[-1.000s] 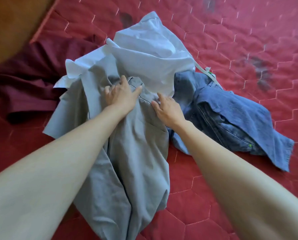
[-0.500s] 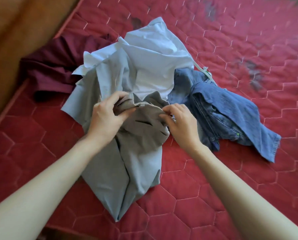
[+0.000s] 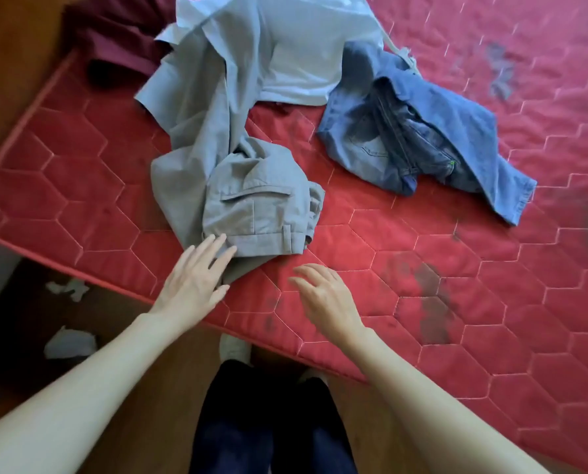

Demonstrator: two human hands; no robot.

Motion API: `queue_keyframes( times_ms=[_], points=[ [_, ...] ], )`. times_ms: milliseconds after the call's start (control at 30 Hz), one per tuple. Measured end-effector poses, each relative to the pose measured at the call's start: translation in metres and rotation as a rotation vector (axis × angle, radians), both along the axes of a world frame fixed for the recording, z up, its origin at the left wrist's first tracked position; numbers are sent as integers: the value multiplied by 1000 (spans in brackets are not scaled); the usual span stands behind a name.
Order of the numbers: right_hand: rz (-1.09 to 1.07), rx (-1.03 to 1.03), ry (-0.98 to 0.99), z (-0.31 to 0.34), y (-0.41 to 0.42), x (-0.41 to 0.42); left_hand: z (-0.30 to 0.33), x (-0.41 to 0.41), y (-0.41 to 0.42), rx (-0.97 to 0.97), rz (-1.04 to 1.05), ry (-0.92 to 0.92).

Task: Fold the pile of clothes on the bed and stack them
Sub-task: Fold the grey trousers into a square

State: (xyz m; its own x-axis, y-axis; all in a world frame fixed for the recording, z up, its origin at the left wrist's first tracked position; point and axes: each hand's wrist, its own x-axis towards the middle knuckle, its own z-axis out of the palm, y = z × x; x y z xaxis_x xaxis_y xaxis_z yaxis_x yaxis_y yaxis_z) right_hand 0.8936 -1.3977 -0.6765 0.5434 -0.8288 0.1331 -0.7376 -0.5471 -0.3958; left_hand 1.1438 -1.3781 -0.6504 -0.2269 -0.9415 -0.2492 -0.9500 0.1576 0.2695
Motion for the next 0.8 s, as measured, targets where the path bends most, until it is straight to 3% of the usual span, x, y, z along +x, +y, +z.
queue_keyframes(
  times_ms=[167,267,400,500,667,800],
  points=[
    [-302,81,-51,-10,-3,-9,-18,-35,-20,-232,-67,-40],
    [-428,259,-76,-21,-23,-8,-23,-62,-48,-302,-195,-88],
    [-446,358,-147,-31,-50,8,-25,-82,-84,-358,-275,-147],
    [-456,349,-239,-33,-60,20,-18,-81,-94,-456,-305,-61],
    [-568,123,-265,-25,-69,31,13,-58,-108,-381,182,239],
    [-504,-64,-183,8,-74,27,48,-21,-123,-432,480,445]
  ],
)
